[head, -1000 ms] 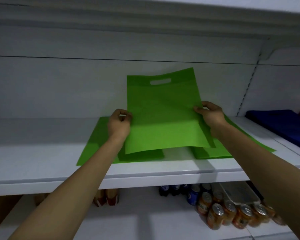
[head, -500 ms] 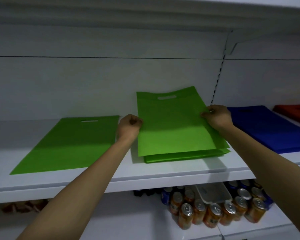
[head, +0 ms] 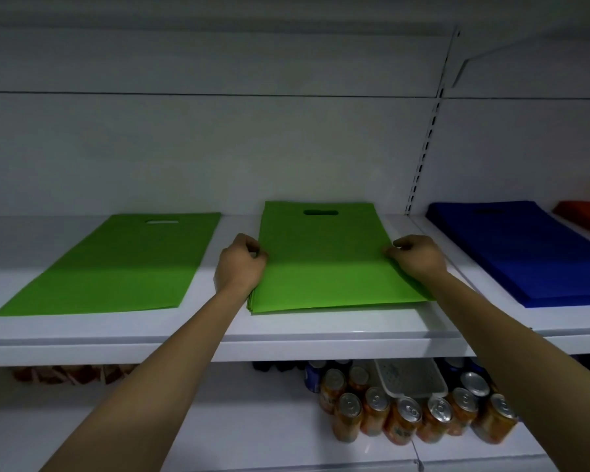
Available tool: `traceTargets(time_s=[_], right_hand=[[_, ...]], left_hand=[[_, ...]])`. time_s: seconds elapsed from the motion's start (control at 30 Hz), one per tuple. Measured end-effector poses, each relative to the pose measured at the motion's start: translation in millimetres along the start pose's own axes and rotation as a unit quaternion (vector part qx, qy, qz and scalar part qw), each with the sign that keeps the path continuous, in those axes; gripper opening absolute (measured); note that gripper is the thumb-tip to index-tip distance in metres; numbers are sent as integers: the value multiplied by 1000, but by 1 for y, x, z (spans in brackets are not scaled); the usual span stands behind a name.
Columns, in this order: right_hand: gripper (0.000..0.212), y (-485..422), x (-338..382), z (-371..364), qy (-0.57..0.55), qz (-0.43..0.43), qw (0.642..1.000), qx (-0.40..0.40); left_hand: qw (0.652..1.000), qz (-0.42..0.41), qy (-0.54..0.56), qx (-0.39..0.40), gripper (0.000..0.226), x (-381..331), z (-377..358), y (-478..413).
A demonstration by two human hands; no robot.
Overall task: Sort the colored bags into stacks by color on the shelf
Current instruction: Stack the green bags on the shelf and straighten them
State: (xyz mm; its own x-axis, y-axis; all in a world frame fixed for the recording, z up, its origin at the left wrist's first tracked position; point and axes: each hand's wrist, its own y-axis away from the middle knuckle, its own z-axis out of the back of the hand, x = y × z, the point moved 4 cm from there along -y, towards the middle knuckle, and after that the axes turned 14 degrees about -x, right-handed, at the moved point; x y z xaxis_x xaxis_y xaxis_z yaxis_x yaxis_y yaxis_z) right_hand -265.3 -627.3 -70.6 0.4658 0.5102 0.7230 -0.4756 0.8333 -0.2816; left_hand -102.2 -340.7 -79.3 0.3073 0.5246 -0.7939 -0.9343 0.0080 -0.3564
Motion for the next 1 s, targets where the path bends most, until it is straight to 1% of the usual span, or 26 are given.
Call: traceTargets(time_s=[0.1, 0.2, 0.4, 0.6, 0.87, 0.93, 1.0], right_hand=[[41, 3, -3, 2, -60, -12, 998, 2], [41, 4, -5, 2, -92, -21, 995, 23], [46, 3, -7, -3, -81, -17, 996, 34], [54, 2, -10, -3, -117, -52, 990, 51], [55, 1, -10, -4, -111, -67, 989, 68], [56, -1, -6, -2, -95, -69, 989, 84], [59, -2, 7, 6, -56, -58, 992, 94]], left_hand=[[1000, -1, 3, -5, 19, 2, -1, 0], [1000, -10, -3, -4, 25, 1, -1, 0], [1000, -15, -21, 13, 31, 1, -5, -2], [1000, -17, -14, 14, 33, 2, -6, -3], [1000, -9, -18, 17, 29, 2, -8, -7], [999, -7, -23, 24, 29, 1, -9, -8], [1000, 5, -17, 24, 31, 0, -8, -11]])
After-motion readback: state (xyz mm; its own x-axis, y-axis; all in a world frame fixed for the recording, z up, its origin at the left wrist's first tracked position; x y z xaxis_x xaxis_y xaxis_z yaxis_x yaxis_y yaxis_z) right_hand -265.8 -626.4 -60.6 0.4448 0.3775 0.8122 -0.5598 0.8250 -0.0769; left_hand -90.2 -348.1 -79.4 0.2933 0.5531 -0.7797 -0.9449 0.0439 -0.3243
